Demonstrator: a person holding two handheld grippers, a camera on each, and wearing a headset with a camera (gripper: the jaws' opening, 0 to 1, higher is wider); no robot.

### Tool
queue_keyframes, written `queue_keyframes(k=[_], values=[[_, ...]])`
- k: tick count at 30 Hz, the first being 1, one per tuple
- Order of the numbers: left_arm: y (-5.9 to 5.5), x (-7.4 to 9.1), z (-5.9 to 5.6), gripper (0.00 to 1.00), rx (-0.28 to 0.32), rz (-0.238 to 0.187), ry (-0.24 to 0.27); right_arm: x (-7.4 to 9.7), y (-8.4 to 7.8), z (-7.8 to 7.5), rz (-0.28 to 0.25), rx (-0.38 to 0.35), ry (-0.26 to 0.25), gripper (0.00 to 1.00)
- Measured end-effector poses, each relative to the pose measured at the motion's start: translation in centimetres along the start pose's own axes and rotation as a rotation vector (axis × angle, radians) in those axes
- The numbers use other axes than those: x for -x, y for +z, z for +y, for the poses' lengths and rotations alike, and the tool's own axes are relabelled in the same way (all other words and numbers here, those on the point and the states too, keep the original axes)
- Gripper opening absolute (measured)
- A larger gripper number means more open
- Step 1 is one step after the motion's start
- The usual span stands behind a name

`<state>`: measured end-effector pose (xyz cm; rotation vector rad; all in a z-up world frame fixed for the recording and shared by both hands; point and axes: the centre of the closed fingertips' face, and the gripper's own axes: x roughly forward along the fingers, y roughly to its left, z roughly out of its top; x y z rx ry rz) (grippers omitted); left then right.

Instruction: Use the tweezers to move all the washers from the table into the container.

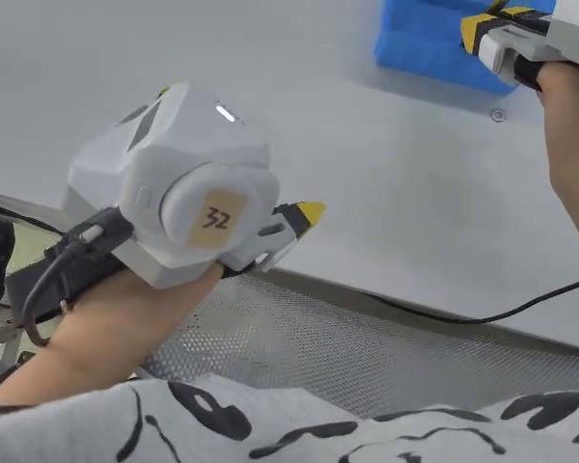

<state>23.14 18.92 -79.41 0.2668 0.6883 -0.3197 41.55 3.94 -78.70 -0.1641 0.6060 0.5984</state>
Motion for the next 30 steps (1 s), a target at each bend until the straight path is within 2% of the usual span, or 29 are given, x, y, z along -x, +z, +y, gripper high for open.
queue_keyframes(k=[4, 9, 13, 17, 22, 30], values=[[0.0, 0.0, -0.1, 0.92, 0.0, 0.001, -0.004, 1.8, 1.2, -0.7, -0.044, -0.024, -0.024, 0.05], [0.1, 0.0, -0.1, 0.93, 0.005, -0.008, -0.007, 3.9, 1.5, -2.2, -0.08, -0.056, -0.079, 0.05], [0.1, 0.0, -0.2, 0.93, -0.001, -0.006, -0.006, 5.5, 1.1, -3.2, -0.09, -0.084, -0.112, 0.05], [0.1, 0.0, -0.2, 0.93, -0.003, -0.005, -0.008, 7.0, -0.1, -4.1, -0.083, -0.109, -0.149, 0.05], [0.1, 0.0, -0.3, 0.93, -0.008, -0.003, -0.009, 7.4, -1.9, -4.3, -0.056, -0.15, -0.167, 0.05], [0.0, -0.1, -0.4, 0.93, -0.009, 0.002, -0.012, 6.1, -3.8, -4.0, -0.016, -0.162, -0.178, 0.05]])
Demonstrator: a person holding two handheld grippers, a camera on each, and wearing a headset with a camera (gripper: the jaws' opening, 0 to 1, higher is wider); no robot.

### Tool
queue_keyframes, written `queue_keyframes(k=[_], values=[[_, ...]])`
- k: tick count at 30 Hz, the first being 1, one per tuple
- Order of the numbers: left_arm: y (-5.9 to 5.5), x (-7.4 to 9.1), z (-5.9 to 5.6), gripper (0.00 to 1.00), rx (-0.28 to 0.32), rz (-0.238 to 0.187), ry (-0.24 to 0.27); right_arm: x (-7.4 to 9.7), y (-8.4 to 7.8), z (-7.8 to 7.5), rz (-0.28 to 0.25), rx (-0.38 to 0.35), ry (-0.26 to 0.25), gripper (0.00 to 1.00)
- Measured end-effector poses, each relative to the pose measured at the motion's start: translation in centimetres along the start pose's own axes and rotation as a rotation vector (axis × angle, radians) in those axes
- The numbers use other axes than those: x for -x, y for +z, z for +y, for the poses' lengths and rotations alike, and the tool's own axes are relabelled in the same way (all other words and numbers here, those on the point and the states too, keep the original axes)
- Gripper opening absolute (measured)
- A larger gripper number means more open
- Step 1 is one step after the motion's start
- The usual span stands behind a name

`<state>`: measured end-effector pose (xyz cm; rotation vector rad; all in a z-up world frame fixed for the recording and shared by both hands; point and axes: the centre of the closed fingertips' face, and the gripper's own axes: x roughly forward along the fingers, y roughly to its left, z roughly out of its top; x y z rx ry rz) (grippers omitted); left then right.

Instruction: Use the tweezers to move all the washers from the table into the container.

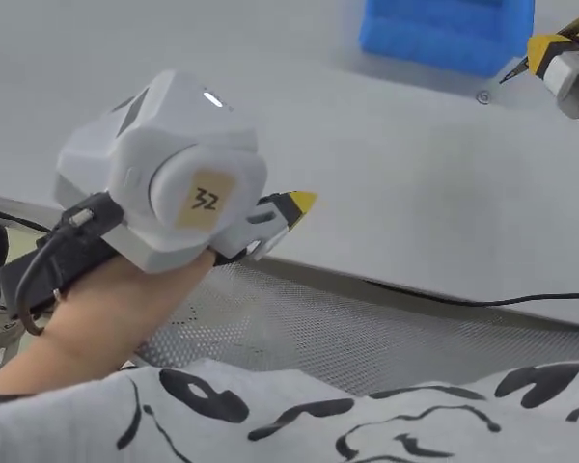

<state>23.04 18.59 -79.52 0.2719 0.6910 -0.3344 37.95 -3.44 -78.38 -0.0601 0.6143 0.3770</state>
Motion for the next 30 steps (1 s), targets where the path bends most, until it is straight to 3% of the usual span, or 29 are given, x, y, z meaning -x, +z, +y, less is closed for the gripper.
queue_keyframes(k=[5, 9, 14, 23, 25, 30], values=[[-0.1, 0.0, 0.0, 0.93, 0.0, 0.003, 0.0, -0.9, -0.9, -0.3, 0.013, -0.049, -0.007, 0.05], [-0.1, 0.0, 0.0, 0.93, 0.001, 0.004, 0.0, -1.3, -1.5, -0.8, 0.026, -0.046, -0.038, 0.05], [-0.2, 0.0, 0.1, 0.93, 0.002, 0.007, 0.002, -1.6, -1.6, -0.7, 0.027, -0.077, -0.028, 0.05], [-0.3, 0.0, 0.0, 0.93, 0.0, 0.012, -0.002, -1.9, -2.0, -0.9, 0.015, -0.065, -0.046, 0.05], [-0.2, 0.0, 0.0, 0.93, 0.0, 0.012, -0.003, -1.9, -1.9, -1.1, -0.001, -0.016, -0.064, 0.04], [-0.2, 0.0, -0.1, 0.93, -0.002, 0.012, -0.005, -1.5, -1.9, -0.2, 0.006, 0.017, -0.064, 0.04]])
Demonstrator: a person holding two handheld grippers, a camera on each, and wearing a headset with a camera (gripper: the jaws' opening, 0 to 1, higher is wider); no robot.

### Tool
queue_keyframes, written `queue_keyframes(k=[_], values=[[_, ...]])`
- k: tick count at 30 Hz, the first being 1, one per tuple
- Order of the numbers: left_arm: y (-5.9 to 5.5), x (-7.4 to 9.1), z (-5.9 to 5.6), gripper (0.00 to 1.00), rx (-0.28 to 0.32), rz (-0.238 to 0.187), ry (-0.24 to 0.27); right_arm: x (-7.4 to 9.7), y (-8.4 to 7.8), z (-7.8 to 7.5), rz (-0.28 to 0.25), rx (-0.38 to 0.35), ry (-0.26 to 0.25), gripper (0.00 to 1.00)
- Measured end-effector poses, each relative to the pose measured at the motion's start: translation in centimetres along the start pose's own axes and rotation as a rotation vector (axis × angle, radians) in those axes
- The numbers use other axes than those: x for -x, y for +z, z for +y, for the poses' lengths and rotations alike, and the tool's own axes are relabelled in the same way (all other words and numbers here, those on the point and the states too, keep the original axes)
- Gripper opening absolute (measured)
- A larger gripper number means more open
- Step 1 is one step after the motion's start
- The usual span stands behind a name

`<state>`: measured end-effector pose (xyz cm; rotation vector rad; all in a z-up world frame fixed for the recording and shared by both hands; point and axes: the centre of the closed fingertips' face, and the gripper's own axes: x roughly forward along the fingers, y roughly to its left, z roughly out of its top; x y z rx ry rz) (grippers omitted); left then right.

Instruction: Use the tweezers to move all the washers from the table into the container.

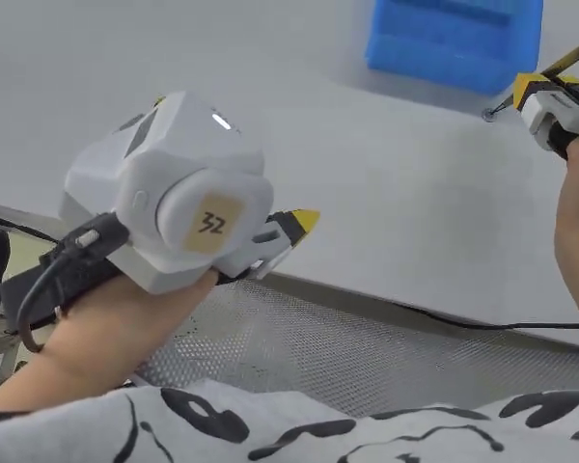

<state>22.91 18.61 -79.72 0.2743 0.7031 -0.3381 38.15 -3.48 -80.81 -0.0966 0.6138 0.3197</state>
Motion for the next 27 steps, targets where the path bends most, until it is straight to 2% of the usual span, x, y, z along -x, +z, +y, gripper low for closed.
queue_keyframes(k=[7, 14, 19, 27], values=[[0.0, 0.0, 0.1, 0.93, 0.0, 0.0, 0.004, 0.2, 0.2, 0.2, 0.021, 0.002, 0.001, 0.04], [0.0, 0.1, 0.2, 0.92, 0.002, 0.001, 0.005, 1.6, 0.4, -0.1, 0.026, 0.008, 0.003, 0.04], [0.0, 0.0, 0.1, 0.93, 0.001, 0.001, 0.002, 2.8, 1.3, -0.3, 0.01, 0.005, 0.004, 0.04], [0.0, 0.0, -0.1, 0.93, -0.003, 0.002, -0.004, 3.6, 3.2, -0.6, -0.029, 0.003, 0.002, 0.04]])
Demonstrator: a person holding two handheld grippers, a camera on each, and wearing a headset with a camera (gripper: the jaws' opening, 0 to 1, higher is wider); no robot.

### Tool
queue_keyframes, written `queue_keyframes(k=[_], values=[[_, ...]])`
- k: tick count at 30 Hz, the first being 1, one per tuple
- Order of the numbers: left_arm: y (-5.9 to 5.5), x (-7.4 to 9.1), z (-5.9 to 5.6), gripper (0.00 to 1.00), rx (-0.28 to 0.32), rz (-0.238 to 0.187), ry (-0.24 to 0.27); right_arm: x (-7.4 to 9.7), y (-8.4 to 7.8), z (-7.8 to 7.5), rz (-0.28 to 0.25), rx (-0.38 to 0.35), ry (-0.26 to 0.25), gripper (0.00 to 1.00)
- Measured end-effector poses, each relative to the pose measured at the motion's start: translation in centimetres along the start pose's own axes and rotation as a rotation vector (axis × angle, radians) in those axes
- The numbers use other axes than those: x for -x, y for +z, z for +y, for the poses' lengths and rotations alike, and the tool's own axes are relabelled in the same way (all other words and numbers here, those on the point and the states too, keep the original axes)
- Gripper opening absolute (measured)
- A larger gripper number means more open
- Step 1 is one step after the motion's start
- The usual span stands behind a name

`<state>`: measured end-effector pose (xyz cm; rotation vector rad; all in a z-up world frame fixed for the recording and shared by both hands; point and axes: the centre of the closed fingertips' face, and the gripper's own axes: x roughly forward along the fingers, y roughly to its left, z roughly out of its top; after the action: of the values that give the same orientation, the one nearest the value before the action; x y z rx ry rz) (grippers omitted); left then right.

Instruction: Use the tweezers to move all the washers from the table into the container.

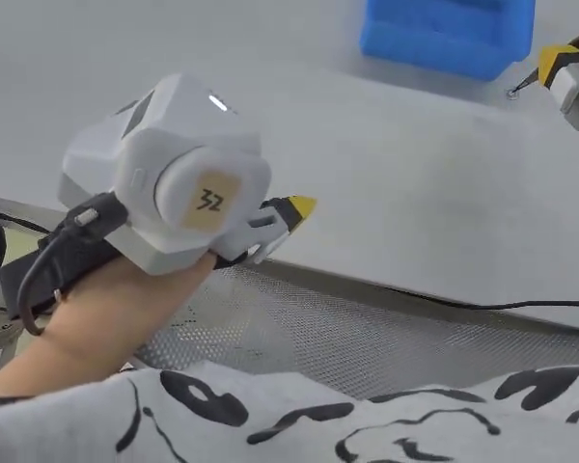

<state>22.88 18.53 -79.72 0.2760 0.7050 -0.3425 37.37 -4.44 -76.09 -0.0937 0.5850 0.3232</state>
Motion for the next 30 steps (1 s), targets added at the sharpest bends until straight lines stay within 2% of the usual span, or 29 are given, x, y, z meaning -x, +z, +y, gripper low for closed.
queue_keyframes(k=[7, 14, 18, 22, 23, 30], values=[[0.0, 0.0, 0.0, 0.93, 0.0, 0.001, -0.001, -0.2, 2.1, 0.4, -0.045, 0.002, 0.011, 0.04], [-0.1, 0.0, 0.0, 0.93, 0.002, 0.005, 0.001, -1.4, 4.0, 1.0, -0.087, 0.015, 0.034, 0.04], [-0.1, 0.0, 0.0, 0.93, 0.0, 0.004, 0.001, -2.5, 4.2, 1.6, -0.087, 0.024, 0.052, 0.04], [-0.1, 0.0, 0.1, 0.93, -0.003, 0.007, 0.007, -3.7, 3.5, 2.1, -0.078, 0.035, 0.066, 0.04], [-0.1, 0.0, 0.1, 0.93, -0.001, 0.005, 0.007, -4.1, 3.6, 2.7, -0.078, 0.041, 0.074, 0.04], [-0.2, -0.1, 0.0, 0.93, -0.005, 0.011, 0.005, -6.0, 1.9, 3.7, -0.035, 0.055, 0.097, 0.04]])
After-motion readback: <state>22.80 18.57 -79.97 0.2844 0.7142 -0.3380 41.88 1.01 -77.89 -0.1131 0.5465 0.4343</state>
